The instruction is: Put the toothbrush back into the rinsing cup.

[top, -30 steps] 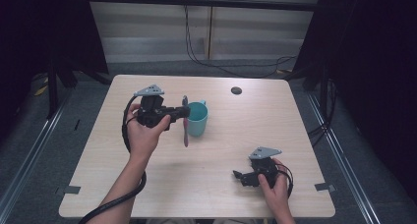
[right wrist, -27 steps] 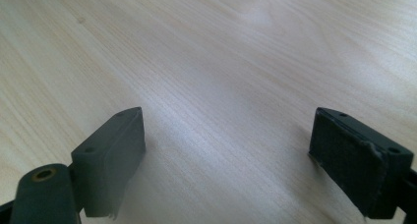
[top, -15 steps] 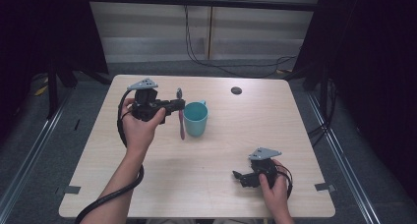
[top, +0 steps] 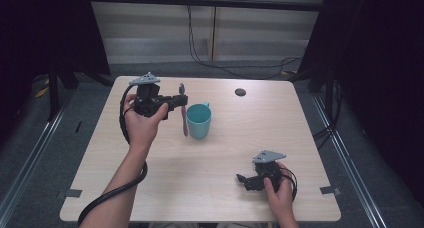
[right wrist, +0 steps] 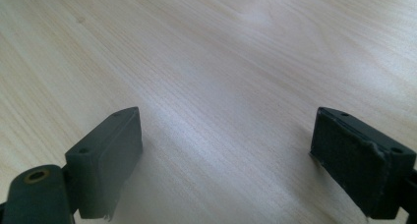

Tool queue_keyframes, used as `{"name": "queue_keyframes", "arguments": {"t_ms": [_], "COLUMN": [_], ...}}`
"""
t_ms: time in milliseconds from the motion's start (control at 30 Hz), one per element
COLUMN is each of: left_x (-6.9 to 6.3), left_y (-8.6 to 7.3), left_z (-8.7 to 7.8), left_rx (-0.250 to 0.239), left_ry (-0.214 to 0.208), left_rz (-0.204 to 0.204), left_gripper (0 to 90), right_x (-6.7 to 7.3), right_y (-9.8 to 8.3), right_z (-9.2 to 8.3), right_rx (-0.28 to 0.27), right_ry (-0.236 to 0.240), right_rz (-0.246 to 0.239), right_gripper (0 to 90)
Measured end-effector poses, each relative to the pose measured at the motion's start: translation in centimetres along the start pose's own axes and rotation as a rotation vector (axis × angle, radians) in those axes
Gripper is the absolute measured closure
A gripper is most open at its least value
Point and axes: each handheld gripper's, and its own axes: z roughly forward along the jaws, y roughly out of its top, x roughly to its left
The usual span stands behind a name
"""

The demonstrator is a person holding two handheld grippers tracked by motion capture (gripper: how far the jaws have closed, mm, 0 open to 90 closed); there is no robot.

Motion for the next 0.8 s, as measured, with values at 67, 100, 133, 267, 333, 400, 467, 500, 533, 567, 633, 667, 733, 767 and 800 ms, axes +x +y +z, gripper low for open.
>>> {"name": "queue_keyframes", "arguments": {"t_ms": [67,100,133,267,333,400,467,500,533,567,633,667,733,767,800], "left_x": [0.2,0.2,0.3,0.4,0.4,0.5,0.5,0.5,0.6,0.6,0.6,0.7,0.7,0.7,0.7], "left_y": [0.1,0.2,0.2,0.5,0.8,1.0,1.2,1.2,1.4,1.5,1.7,1.8,2.0,2.1,2.2], "left_z": [0.1,0.1,0.2,0.3,0.4,0.5,0.6,0.6,0.5,0.5,0.5,0.5,0.5,0.5,0.5], "left_rx": [0.001,0.000,0.001,0.002,0.006,0.002,-0.001,-0.008,-0.007,-0.005,-0.013,-0.008,-0.012,-0.014,-0.015], "left_ry": [-0.002,0.000,-0.001,0.000,0.005,-0.002,-0.001,0.000,0.001,0.004,0.007,0.006,0.009,0.011,0.013], "left_rz": [-0.002,-0.005,-0.005,-0.007,0.001,0.000,-0.003,-0.005,-0.003,-0.004,-0.004,-0.001,-0.001,0.000,0.002], "left_gripper": [84.1,84.1,84.1,84.1,84.0,84.0,84.1,84.1,84.0,84.1,84.1,84.1,84.1,84.1,84.0], "right_x": [0.0,0.0,0.0,0.0,0.0,0.0,0.0,0.0,0.0,0.0,0.0,0.0,0.0,0.0,0.0], "right_y": [0.0,0.0,0.0,0.0,0.0,0.0,0.0,0.0,0.0,0.0,0.0,0.0,0.0,0.0,0.0], "right_z": [0.0,0.0,0.0,0.0,0.0,0.0,0.0,0.0,0.0,0.0,0.0,0.0,0.0,0.0,0.0], "right_rx": [0.000,0.000,0.000,-0.001,-0.001,-0.001,-0.001,-0.001,-0.001,-0.001,-0.001,-0.003,-0.003,-0.003,-0.003], "right_ry": [0.000,0.000,0.000,0.000,0.000,0.000,0.000,0.000,0.000,0.000,0.000,0.000,0.000,0.000,0.000], "right_rz": [0.000,0.000,0.000,0.002,0.002,0.001,0.002,0.001,0.002,0.002,0.002,-0.002,-0.001,-0.002,-0.001], "right_gripper": [11.5,11.5,11.6,11.6,11.6,11.5,11.5,11.6,11.5,11.5,11.5,11.5,11.5,11.5,11.5]}}
